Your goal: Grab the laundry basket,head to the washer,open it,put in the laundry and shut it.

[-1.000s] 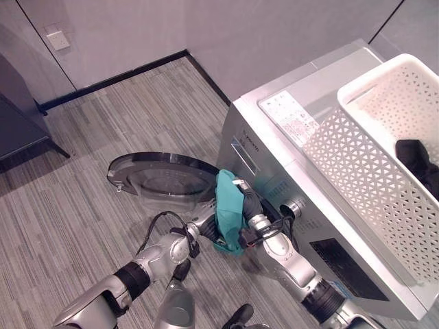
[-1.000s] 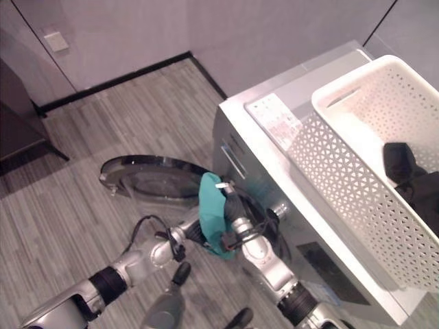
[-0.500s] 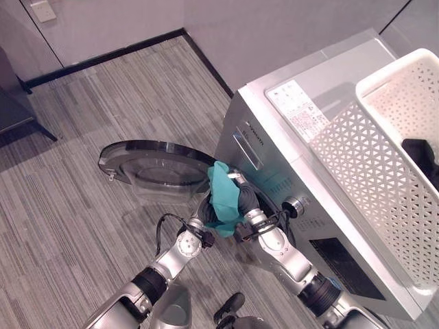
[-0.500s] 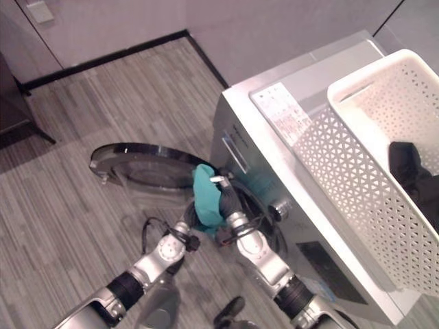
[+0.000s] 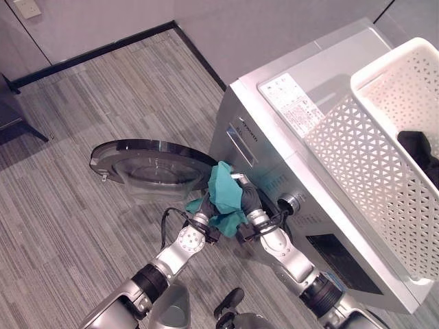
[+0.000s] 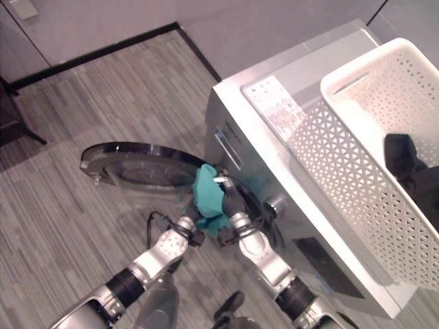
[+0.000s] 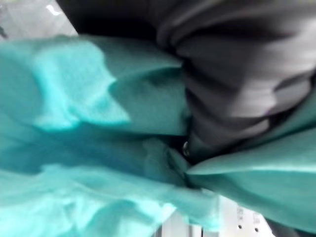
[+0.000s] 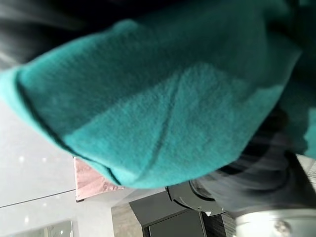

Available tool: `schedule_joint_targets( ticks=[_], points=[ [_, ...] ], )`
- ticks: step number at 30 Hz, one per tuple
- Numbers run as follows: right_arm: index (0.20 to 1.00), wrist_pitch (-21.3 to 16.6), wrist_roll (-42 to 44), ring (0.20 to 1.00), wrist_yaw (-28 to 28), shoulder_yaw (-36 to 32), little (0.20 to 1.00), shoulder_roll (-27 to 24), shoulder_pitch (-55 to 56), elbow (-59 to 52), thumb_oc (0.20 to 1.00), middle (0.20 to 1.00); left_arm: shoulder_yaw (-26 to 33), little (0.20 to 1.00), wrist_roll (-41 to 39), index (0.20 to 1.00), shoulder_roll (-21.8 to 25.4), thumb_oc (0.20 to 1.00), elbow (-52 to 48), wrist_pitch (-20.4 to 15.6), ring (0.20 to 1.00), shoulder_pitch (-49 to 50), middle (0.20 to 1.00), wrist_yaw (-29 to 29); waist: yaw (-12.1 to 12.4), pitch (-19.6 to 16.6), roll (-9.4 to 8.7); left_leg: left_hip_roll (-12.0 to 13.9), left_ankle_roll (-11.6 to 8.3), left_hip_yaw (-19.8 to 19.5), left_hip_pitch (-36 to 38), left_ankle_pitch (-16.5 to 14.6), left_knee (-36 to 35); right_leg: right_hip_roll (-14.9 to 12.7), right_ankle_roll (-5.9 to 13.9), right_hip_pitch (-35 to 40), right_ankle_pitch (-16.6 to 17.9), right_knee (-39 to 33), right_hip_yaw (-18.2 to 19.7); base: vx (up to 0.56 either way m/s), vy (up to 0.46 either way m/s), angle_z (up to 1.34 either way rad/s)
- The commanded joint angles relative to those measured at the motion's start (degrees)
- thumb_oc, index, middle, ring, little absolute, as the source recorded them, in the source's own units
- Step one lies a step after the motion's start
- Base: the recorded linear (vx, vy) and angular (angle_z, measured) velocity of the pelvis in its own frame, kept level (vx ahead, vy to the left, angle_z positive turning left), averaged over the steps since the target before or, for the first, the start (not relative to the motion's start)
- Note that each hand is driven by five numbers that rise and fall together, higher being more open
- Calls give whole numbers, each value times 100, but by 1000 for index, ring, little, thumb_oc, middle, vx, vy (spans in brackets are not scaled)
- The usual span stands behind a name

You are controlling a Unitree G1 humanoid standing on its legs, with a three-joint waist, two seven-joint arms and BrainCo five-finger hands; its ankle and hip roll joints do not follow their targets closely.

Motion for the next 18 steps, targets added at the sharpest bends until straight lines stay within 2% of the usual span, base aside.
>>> schedule_joint_targets(
  ticks=[1,9,10,11,12,13,14,16,17,18],
  points=[
    [1000,-238,24,1000,68,9,1000,-17,161,-489,1000,1000,131,200,-177,200,-196,200,-386,-345,200,-376,200,-8,48,-17,7,394,-99,347,-15,59,-469,-270,116,11,-176,398,26,-22,-11,-18],
    [1000,-174,-727,1000,382,71,1000,-472,378,-610,1000,1000,299,200,-765,200,-181,200,-434,-487,200,-43,200,-258,26,6,8,403,-114,326,-40,66,-469,-248,115,-7,-196,433,-13,-3,-3,-2],
    [1000,-79,-894,1000,425,96,1000,-539,404,-576,1000,1000,192,200,-2404,200,-560,200,-89,-412,200,409,200,-782,4,20,31,404,-110,346,-39,69,-469,-252,119,-10,-186,433,-7,0,0,0],
    [1000,-78,-897,1000,424,94,1000,-547,415,-583,1000,1000,192,200,-2431,200,-562,200,-71,-420,200,404,200,-809,0,9,37,399,-105,340,-50,78,-469,-254,120,-15,-175,429,-13,0,0,0],
    [1000,78,-1423,1000,483,210,1000,-645,426,-626,1000,1000,-44,200,-2692,200,-723,200,282,-305,200,533,200,-1064,-79,36,4,412,-111,356,-42,75,-469,-240,121,-33,-178,431,32,0,0,0],
    [1000,88,-1433,1000,481,210,1000,-648,435,-637,1000,1000,-44,200,-2694,200,-731,200,295,-311,200,529,200,-1069,-77,33,6,413,-111,358,-41,74,-469,-240,120,-34,-179,431,34,0,0,0],
    [1000,-115,-1843,1000,521,363,1000,-834,596,-603,1000,1000,76,200,-1656,200,-488,200,405,-495,200,132,200,-666,-179,-2,-55,440,-127,367,-15,56,-469,-221,119,-27,-200,419,76,0,0,0],
    [1000,-128,-1907,1000,481,315,1000,-888,698,-573,1000,1000,248,200,-1541,200,-454,200,524,-533,200,171,200,-567,-230,-17,-70,446,-131,377,-15,56,-469,-222,117,-37,-199,422,88,2,8,-8],
    [1000,-201,-2218,1000,542,211,1000,-1162,1000,-800,1000,1000,579,200,-1192,200,-279,200,640,-552,200,266,200,-408,-314,-31,-106,473,-139,433,7,41,-469,-216,127,-62,-186,424,133,-1,16,-12],
    [1000,-206,-2414,1000,566,172,1000,-1310,1148,-908,1000,1000,677,200,-1172,200,-232,200,641,-568,200,317,200,-406,-346,-46,-114,492,-140,468,26,28,-469,-212,133,-70,-181,422,160,-6,22,-15]
  ],
)
